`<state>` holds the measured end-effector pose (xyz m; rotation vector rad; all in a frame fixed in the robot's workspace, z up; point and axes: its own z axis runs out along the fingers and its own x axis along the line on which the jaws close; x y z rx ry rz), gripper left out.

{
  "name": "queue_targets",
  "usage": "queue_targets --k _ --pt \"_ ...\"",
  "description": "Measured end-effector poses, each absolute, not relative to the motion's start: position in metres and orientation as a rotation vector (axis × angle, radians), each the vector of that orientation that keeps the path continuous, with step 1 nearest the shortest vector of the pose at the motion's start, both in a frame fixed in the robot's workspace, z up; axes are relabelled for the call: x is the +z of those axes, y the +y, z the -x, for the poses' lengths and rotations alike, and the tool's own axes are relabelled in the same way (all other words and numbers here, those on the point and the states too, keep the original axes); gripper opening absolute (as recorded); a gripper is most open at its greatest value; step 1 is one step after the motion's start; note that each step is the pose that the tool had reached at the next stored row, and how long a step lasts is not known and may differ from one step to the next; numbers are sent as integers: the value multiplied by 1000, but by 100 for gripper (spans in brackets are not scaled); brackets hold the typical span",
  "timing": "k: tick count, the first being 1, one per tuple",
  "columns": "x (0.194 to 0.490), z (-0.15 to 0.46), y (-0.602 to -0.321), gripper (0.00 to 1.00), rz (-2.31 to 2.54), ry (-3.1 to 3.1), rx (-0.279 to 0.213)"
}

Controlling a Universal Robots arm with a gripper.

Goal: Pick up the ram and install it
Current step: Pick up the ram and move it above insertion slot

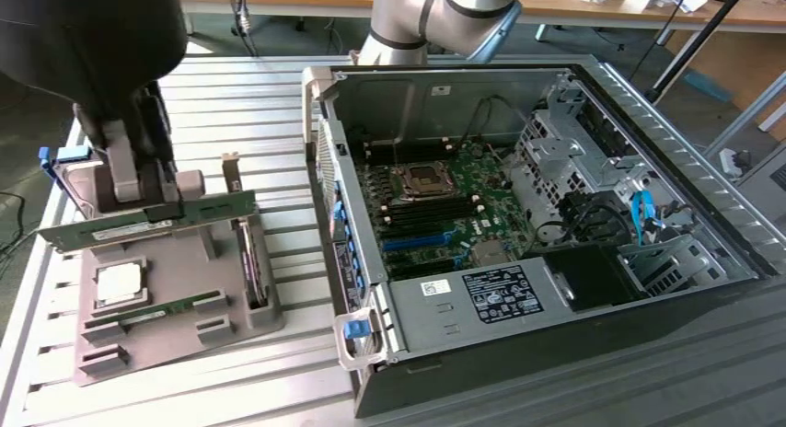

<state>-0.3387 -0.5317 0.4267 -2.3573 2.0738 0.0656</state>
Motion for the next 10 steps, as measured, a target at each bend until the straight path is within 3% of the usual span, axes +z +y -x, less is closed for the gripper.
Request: queue_targets --k 10 --pt "426 285 -532 12 2358 2074 67"
